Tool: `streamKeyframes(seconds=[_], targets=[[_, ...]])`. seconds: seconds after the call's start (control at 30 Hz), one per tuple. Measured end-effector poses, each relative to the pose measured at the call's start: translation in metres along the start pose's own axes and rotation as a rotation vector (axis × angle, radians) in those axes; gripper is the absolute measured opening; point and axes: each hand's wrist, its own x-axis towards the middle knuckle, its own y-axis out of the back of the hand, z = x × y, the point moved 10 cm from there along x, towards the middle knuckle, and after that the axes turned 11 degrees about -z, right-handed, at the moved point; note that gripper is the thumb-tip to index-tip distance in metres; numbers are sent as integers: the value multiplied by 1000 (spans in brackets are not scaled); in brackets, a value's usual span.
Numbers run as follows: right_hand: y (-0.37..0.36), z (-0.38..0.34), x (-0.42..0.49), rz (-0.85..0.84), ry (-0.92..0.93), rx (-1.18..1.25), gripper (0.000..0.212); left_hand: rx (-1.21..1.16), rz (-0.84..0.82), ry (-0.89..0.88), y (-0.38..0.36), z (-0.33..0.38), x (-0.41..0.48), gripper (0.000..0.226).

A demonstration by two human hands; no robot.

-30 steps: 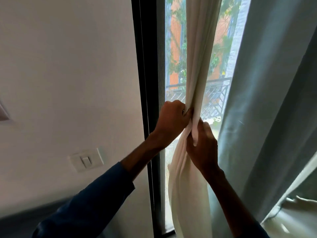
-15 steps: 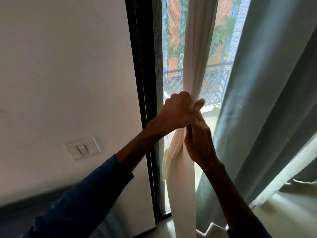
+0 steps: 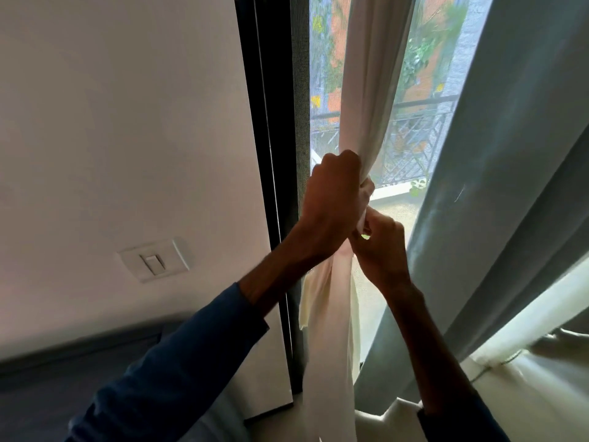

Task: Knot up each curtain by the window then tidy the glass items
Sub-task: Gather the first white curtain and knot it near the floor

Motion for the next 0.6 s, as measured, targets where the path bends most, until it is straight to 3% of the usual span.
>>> streamKeyframes(seconds=[0.07,0.23,0.33,0.47,0.6], targets=[[3,6,9,-50,-16,-7,42,-27,-8,7,-4,-3,2,31],[1,27,21,-128,-45,36,38,-141,-47,-59,-10,-7,0,60],[7,37,17,-101,-72,67,30,-296,-146,-128,-18,-13,-9,46],[11,46,4,-64,-130,132,31,-701,-270,35,-44,-54,-33,32],[13,48,-11,-19,-199,193,36,-642,-265,155,-71,-89,-67,29]])
